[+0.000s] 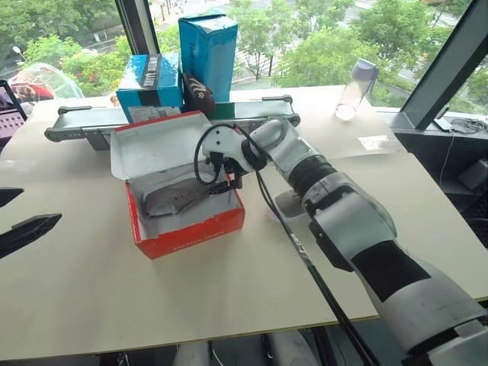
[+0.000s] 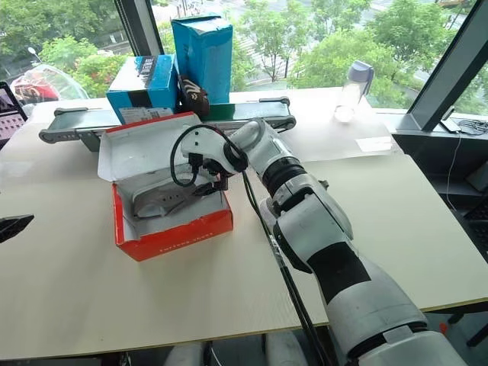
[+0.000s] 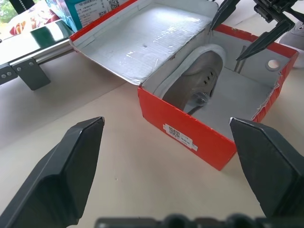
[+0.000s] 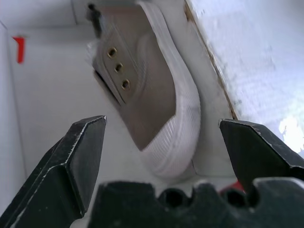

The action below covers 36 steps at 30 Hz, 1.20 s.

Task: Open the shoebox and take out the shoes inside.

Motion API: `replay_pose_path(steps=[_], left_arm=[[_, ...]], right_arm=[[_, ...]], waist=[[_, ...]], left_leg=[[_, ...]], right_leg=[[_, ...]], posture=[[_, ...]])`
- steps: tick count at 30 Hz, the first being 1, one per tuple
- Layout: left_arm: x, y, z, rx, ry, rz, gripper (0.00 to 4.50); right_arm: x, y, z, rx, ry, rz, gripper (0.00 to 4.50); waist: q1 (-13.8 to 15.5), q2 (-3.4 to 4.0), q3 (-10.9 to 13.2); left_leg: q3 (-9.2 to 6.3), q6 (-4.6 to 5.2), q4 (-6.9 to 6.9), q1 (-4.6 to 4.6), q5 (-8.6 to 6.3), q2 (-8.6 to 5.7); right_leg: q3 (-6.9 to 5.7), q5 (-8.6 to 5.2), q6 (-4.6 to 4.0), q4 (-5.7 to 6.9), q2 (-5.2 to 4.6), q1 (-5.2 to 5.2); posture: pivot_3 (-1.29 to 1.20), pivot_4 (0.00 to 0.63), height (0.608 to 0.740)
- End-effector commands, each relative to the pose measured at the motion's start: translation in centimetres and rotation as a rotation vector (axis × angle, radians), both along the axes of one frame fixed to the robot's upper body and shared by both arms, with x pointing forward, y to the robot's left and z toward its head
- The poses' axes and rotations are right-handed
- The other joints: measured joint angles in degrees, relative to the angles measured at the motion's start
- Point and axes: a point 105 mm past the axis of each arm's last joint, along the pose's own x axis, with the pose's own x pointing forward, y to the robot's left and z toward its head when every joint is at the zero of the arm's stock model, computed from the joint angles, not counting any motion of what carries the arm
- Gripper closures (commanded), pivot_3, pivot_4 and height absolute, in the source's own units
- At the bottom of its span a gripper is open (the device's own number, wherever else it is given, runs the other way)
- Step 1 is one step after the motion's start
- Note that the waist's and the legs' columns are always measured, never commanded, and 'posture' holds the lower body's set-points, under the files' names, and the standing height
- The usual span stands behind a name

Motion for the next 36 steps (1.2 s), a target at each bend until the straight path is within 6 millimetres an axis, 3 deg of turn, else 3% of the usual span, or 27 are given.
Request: replay_pose_path(steps=[1,15,19,26,29,36], left_arm=[[0.1,-0.7,0.7,0.018,-0.038,-0.019,0.00],[1.0,-1.8,0.6,0.016,-0.047,-0.055,0.00],[1.1,-1.9,0.8,0.020,-0.054,-0.057,0.00],[1.5,-2.1,0.9,0.020,-0.059,-0.071,0.00],[1.8,-2.2,0.8,0.018,-0.061,-0.080,0.00],[2.7,-2.5,0.6,0.012,-0.062,-0.117,0.00]], right_arm=[[0.1,0.8,0.9,-0.012,-0.069,0.006,0.03],[-0.4,2.0,-2.1,-0.094,-0.035,-0.024,0.03],[-0.7,1.8,-3.1,-0.119,0.010,-0.017,1.04],[-0.3,1.2,-3.1,-0.134,-0.022,-0.029,3.45],[-0.2,1.0,-2.4,-0.124,-0.031,-0.022,3.45],[-1.1,0.8,1.6,-0.048,-0.001,0.087,3.45]], waist=[[-0.03,0.00,0.00],[-0.12,0.00,0.00],[-0.14,-0.01,-0.01],[-0.16,-0.03,-0.02],[-0.13,-0.03,-0.02],[0.00,-0.02,-0.01]], left_leg=[[0.00,0.00,0.00,0.01,0.00,0.00],[0.00,0.00,0.00,0.01,0.00,0.00],[0.00,0.00,0.00,0.04,0.00,0.00],[0.00,0.00,0.00,0.09,0.00,0.00],[0.00,0.00,0.00,0.08,0.00,0.00],[0.00,0.00,0.00,0.03,0.00,-0.01]], right_leg=[[0.00,0.00,0.00,0.01,0.00,0.01],[0.01,0.00,0.00,0.00,0.01,0.01],[0.01,-0.01,0.01,0.00,0.01,0.04],[0.01,-0.03,0.05,0.00,0.01,0.08],[0.01,-0.03,0.06,0.00,0.01,0.07],[0.01,-0.03,0.05,-0.01,0.01,0.05]], posture=[[0.00,0.150,0.740],[0.00,0.150,0.740],[0.00,0.150,0.740],[0.00,0.150,0.740],[0.00,0.150,0.740],[0.00,0.150,0.740]])
